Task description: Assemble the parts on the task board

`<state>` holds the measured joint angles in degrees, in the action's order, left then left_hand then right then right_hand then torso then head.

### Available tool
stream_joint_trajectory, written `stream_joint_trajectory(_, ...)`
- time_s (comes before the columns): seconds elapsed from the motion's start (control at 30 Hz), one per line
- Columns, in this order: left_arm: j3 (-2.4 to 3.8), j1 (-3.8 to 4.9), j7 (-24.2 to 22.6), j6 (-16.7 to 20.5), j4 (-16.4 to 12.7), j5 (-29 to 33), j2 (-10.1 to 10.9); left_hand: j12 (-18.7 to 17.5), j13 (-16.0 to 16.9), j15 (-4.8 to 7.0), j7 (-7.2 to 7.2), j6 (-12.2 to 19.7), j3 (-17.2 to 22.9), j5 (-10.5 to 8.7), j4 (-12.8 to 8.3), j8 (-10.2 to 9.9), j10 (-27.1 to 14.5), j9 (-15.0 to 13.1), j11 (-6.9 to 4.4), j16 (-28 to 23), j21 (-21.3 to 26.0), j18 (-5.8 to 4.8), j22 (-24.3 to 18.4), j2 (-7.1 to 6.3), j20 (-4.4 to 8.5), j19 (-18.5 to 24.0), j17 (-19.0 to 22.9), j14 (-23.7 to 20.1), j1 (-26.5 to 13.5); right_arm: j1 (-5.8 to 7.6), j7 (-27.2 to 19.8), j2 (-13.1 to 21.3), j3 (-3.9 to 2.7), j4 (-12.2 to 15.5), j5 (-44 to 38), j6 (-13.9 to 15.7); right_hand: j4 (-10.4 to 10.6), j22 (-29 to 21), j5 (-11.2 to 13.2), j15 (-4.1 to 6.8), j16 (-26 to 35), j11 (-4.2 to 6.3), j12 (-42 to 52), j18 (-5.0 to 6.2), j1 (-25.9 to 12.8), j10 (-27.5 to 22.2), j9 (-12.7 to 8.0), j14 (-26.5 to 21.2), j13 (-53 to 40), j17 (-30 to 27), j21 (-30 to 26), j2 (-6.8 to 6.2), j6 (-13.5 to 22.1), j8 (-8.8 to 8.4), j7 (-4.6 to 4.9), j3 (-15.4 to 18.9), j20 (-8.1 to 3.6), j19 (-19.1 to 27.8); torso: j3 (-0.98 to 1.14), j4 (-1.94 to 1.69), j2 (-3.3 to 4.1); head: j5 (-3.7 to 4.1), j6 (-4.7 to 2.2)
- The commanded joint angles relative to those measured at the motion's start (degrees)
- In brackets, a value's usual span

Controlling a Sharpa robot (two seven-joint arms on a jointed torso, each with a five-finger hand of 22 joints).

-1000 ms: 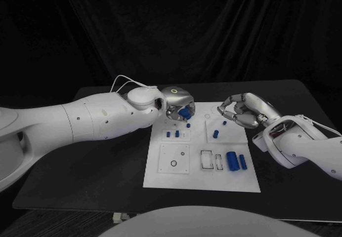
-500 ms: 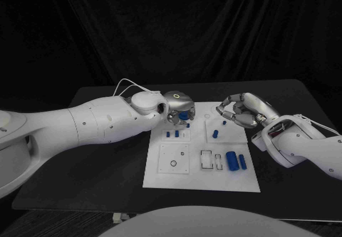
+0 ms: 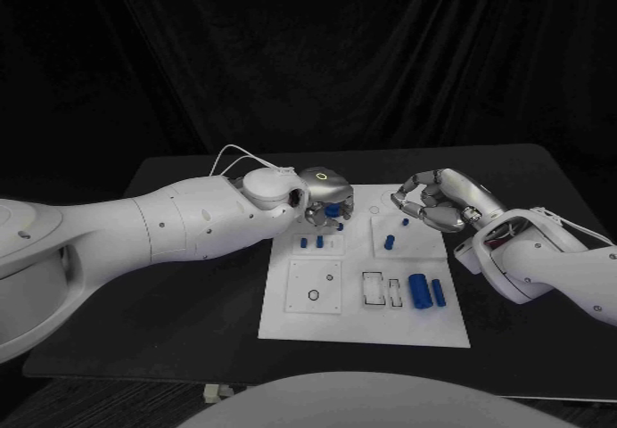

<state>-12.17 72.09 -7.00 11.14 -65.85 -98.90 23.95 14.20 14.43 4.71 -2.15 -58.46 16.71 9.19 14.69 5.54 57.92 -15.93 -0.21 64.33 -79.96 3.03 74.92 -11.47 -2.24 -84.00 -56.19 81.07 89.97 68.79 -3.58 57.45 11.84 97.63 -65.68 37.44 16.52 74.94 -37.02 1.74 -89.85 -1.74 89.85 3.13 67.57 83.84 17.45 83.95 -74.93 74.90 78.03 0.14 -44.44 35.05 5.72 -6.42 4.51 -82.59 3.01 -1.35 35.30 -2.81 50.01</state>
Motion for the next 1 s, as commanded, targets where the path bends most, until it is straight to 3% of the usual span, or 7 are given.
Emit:
stream_joint_trajectory(0.03, 0.05, -0.33, 0.20, -0.66, 0.39, -0.18, -0.47, 0.12, -0.07, -0.01, 0.02, -0.29, 0.47, 0.46, 0.00, -0.23, 0.40, 0.13, -0.03, 0.00, 0.34, -0.68, 11.90, 0.07, 0.58, -2.26, 0.20, -0.36, 0.53, -0.14, 0.04, 0.01, -0.03, 0.00, -0.40, -0.25, 0.12, 10.74, -0.26, 0.20, -0.15, 0.24, 0.15, 0.10, 0.50, 6.16, -0.08, 6.05, -15.07, 15.10, 0.09, 0.02, -0.06, 0.35, -0.12, -0.34, -0.07, -0.21, 0.01, 0.02, -0.02, 0.05, -0.01)
stream_joint_trajectory(0.2, 0.05, -0.68, 0.33, -0.83, 1.26, -0.18, -0.99, 0.27, -0.01, 0.02, 0.11, -0.25, 0.92, 1.28, -0.36, -0.40, 0.97, 0.31, -0.11, -0.27, 0.57, -0.63, 11.85, -0.15, 0.59, -2.19, 0.84, -0.59, 0.77, -0.15, 0.10, -0.10, -0.03, -0.09, -0.40, -0.38, 0.12, 10.74, -0.26, 0.20, -0.15, 0.24, 0.15, 0.10, 0.50, 6.16, -0.08, 6.05, -15.07, 15.10, 0.09, 0.02, -0.06, 0.35, -0.12, -0.34, -0.07, -0.21, 0.01, 0.00, -0.05, 0.10, -0.01)
stream_joint_trajectory(0.43, 0.05, -1.16, 0.80, -1.75, 2.12, -0.18, -1.48, 0.12, 0.01, -0.06, 0.46, 0.32, 0.90, 0.87, -0.20, -0.86, 0.81, 0.61, 0.08, -0.40, 0.78, -0.60, 11.80, -0.59, 0.55, -2.12, 1.30, -0.72, 0.07, -0.16, 0.26, -0.17, -0.03, -0.18, -0.40, -0.52, 0.14, 10.73, -0.25, 0.20, -0.15, 0.24, 0.15, 0.11, 0.47, 6.16, -0.09, 6.05, -15.07, 15.10, 0.06, 0.03, -0.05, 0.34, -0.11, -0.34, -0.08, -0.20, -0.01, 0.00, -0.02, 0.20, -0.01)
stream_joint_trajectory(1.0, 0.05, -1.81, 0.70, -1.38, 3.91, -0.18, -2.44, 0.72, 0.65, 0.06, 0.32, -1.55, 1.69, 1.42, -0.91, 0.07, 1.80, 0.21, -0.14, -0.40, 0.80, -0.61, 11.83, 0.01, 0.60, -2.14, 2.02, -0.66, 0.14, -0.17, 0.35, -0.14, -0.03, -0.16, -0.40, -0.58, 0.15, 10.68, -0.25, 0.20, -0.15, 0.24, 0.15, 0.15, 0.44, 6.16, -0.10, 6.05, -15.07, 15.10, -0.09, 0.04, -0.05, 0.34, -0.11, -0.34, -0.08, -0.10, 0.02, -0.03, -0.01, 0.19, -0.01)
